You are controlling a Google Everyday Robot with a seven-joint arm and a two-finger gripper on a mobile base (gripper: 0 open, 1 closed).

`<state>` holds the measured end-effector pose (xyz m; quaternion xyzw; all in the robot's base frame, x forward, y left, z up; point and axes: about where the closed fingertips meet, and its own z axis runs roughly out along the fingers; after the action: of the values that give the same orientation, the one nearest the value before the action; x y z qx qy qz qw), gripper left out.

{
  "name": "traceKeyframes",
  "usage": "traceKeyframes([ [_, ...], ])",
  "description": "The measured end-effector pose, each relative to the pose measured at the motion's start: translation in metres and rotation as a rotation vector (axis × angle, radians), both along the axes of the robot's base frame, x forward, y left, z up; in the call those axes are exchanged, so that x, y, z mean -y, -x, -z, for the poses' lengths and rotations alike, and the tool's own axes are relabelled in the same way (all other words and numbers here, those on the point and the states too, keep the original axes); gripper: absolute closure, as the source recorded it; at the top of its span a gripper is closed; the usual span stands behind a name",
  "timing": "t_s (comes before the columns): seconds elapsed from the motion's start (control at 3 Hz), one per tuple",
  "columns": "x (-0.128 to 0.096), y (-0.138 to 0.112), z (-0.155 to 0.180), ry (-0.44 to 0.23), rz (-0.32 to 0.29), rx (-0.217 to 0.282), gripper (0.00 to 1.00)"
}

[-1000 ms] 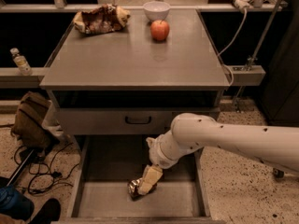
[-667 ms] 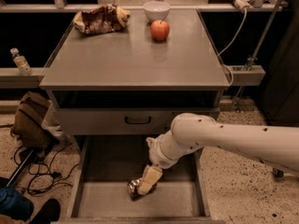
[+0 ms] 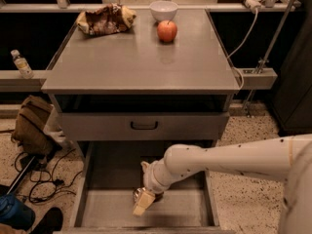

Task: Pick orange can from middle drawer and place on counter

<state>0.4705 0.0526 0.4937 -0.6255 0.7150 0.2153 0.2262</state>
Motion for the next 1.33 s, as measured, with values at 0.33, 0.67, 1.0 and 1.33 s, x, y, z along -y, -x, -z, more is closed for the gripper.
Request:
traceKeyframes([
  [0.33,-0.024,0.005,0.072,-0.040,0.016,-0.033,0.00],
  [0.67,-0.024,0.004,0.072,-0.040,0.015,-0.033,0.00],
  [1.0,-0.017,0.001,0.083,-0.020,0.052,-0.025,0.00],
  [1.33,0.000,-0.011,0.087,-0.002,0.109,0.001,0.00],
])
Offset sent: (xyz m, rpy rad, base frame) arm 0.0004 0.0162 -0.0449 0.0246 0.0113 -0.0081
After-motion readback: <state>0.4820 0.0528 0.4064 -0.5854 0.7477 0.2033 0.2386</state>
